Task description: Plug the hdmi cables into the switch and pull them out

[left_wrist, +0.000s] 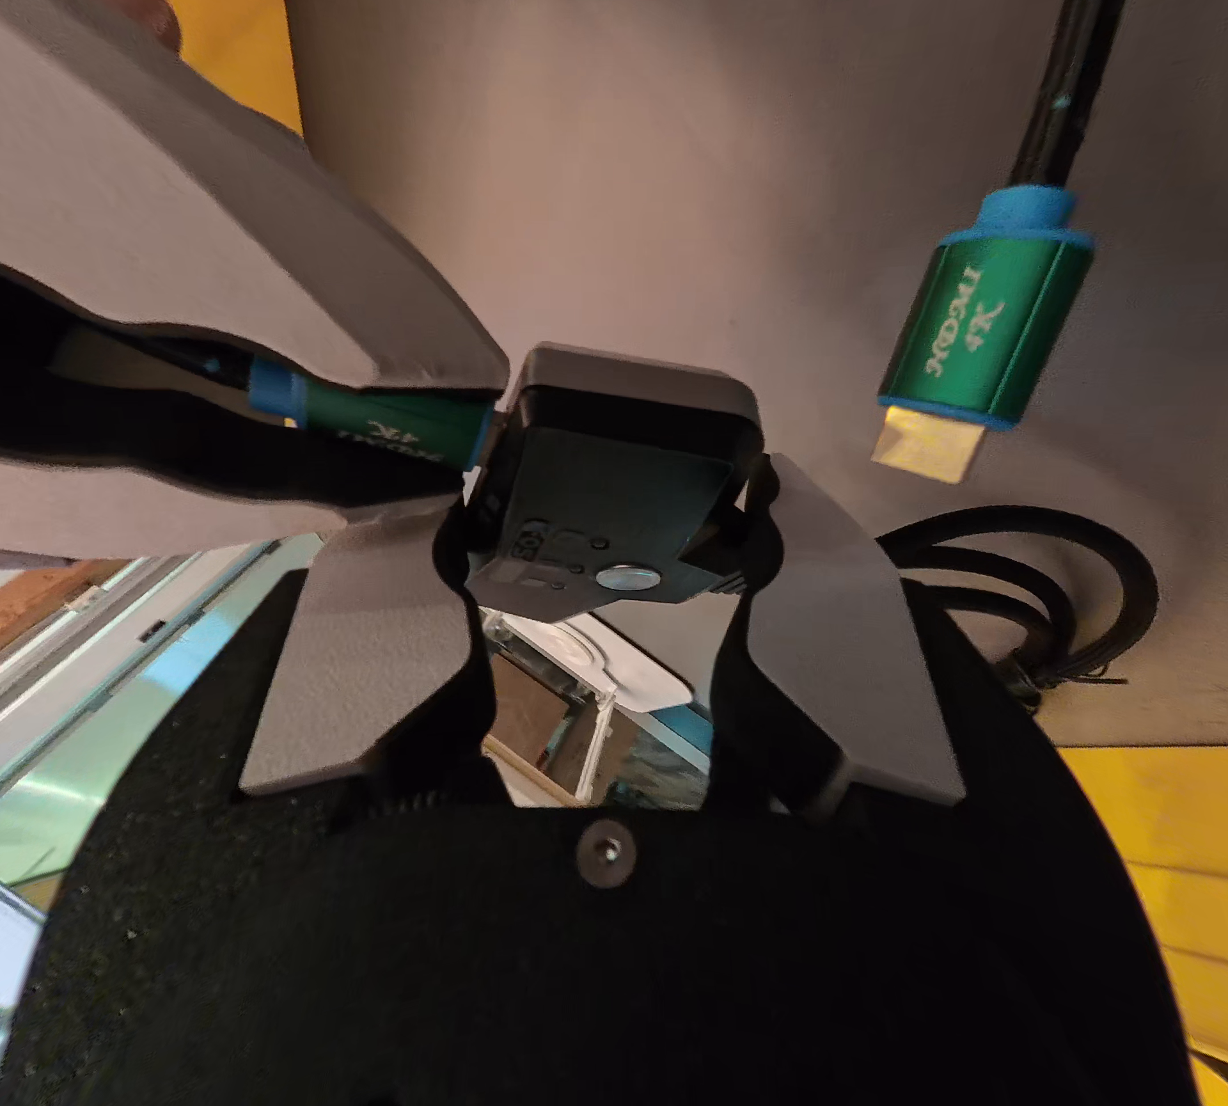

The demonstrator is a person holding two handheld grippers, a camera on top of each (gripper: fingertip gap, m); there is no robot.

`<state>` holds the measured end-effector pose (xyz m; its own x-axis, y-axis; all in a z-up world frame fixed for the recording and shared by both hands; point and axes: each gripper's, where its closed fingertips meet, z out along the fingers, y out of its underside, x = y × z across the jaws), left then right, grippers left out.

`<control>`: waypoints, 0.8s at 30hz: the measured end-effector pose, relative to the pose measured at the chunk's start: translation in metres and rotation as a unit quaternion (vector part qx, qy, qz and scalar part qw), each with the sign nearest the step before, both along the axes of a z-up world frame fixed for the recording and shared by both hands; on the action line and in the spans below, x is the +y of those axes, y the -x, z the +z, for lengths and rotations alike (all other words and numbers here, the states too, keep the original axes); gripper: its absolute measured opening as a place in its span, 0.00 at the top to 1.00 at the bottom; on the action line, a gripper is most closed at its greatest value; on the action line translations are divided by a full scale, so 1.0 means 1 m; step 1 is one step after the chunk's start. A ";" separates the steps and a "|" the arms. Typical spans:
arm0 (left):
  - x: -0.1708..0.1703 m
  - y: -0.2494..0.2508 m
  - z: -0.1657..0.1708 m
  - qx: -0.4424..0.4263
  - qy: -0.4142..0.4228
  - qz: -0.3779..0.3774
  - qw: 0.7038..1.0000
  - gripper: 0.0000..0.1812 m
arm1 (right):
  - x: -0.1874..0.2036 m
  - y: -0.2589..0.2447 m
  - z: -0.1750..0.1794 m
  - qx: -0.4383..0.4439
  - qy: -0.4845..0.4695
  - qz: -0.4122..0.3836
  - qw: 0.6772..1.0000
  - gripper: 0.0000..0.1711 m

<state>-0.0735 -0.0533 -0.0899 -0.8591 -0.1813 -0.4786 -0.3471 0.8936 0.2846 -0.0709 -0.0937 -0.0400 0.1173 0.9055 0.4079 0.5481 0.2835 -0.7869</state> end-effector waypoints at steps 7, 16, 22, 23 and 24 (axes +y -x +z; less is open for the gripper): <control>-0.007 0.003 -0.005 0.020 -0.016 -0.026 0.999 0.55 | -0.010 0.002 -0.007 -0.026 0.000 0.030 0.999 0.87; -0.001 -0.002 0.000 0.021 -0.035 -0.038 0.998 0.55 | -0.005 -0.001 -0.003 -0.022 -0.018 0.017 0.999 0.87; -0.006 -0.001 0.001 0.024 -0.030 -0.042 0.998 0.55 | -0.010 -0.001 -0.003 -0.020 -0.016 0.033 0.999 0.87; -0.007 -0.002 0.001 0.022 -0.028 -0.042 0.998 0.55 | -0.011 -0.002 -0.002 -0.020 -0.016 0.037 0.999 0.87; -0.006 -0.002 0.002 0.021 -0.030 -0.041 0.998 0.55 | -0.011 -0.002 -0.002 -0.021 -0.015 0.035 0.999 0.87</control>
<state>-0.0714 -0.0596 -0.0882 -0.8893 -0.0815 -0.4500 -0.2602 0.8993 0.3514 -0.0691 -0.1046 -0.0421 0.0367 0.8978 0.4388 0.5584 0.3458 -0.7541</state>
